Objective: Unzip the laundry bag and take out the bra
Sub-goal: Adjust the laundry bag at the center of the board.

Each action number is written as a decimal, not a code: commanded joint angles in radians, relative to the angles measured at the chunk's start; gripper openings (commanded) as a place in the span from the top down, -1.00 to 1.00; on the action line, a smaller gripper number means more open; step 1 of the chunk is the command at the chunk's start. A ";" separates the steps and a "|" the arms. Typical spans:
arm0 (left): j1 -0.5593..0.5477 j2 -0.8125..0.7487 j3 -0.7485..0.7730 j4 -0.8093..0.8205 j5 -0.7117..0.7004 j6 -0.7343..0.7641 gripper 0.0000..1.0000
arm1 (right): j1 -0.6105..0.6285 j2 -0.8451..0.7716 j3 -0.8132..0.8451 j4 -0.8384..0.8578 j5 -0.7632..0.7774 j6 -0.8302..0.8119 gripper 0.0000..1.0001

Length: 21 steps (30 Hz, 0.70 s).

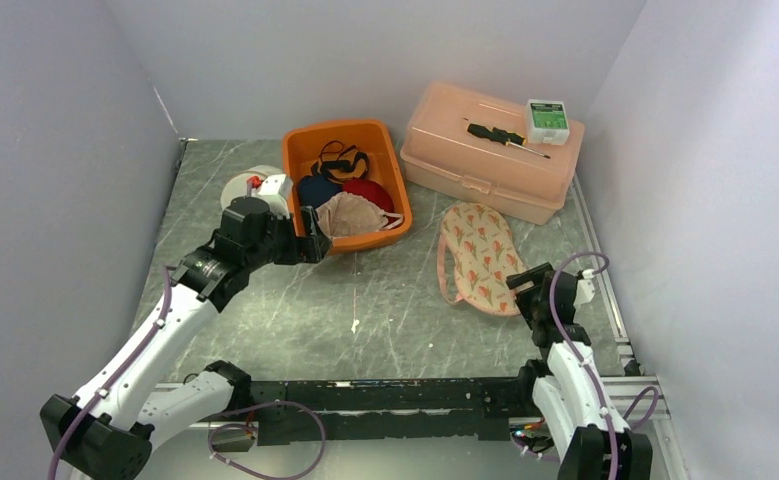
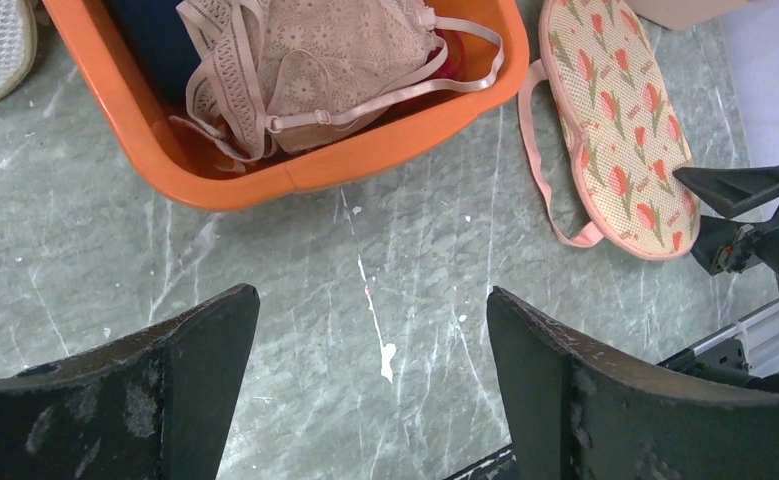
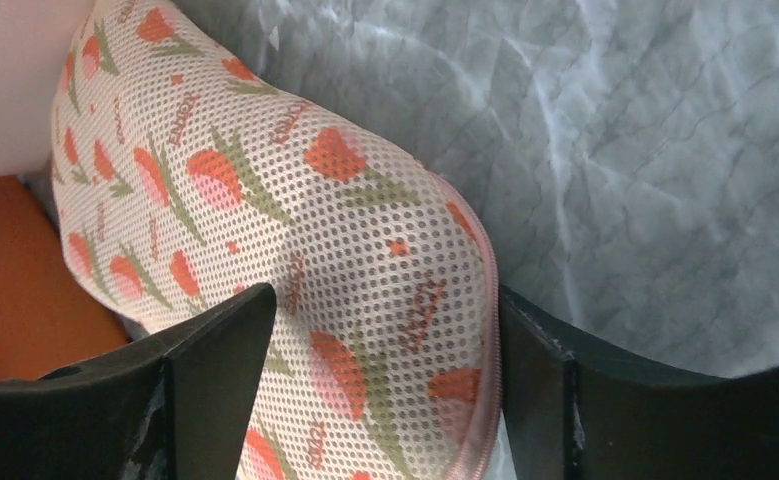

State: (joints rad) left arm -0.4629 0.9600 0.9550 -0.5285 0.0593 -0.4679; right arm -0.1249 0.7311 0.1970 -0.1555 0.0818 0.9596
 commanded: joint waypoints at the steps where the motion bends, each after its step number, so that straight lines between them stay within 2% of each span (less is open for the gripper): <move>1: -0.006 -0.044 -0.014 0.000 -0.017 -0.055 -0.79 | -0.004 -0.066 -0.049 0.010 -0.078 0.040 -0.47; 8: -0.006 -0.178 -0.098 0.021 -0.037 -0.121 -0.79 | 0.010 -0.139 -0.037 -0.026 -0.182 0.005 0.33; 9: -0.006 -0.192 -0.104 0.022 -0.046 -0.132 -0.79 | 0.016 -0.147 -0.031 -0.024 -0.199 0.002 0.55; 10: -0.006 -0.204 -0.111 0.022 -0.055 -0.142 -0.79 | 0.022 -0.154 -0.022 -0.016 -0.225 -0.005 0.92; 11: -0.006 -0.217 -0.117 0.022 -0.057 -0.152 -0.80 | 0.030 -0.160 -0.005 -0.015 -0.245 -0.010 1.00; 15: -0.006 -0.261 -0.145 0.027 -0.112 -0.206 -0.84 | 0.082 -0.193 0.096 -0.017 -0.355 -0.058 1.00; 21: -0.006 -0.319 -0.204 0.148 -0.081 -0.243 -0.86 | 0.188 -0.314 0.261 -0.089 -0.378 -0.141 1.00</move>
State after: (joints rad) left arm -0.4664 0.6735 0.7757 -0.4984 -0.0238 -0.6621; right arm 0.0162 0.4984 0.3202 -0.2775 -0.2234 0.8848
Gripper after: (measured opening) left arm 0.925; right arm 0.096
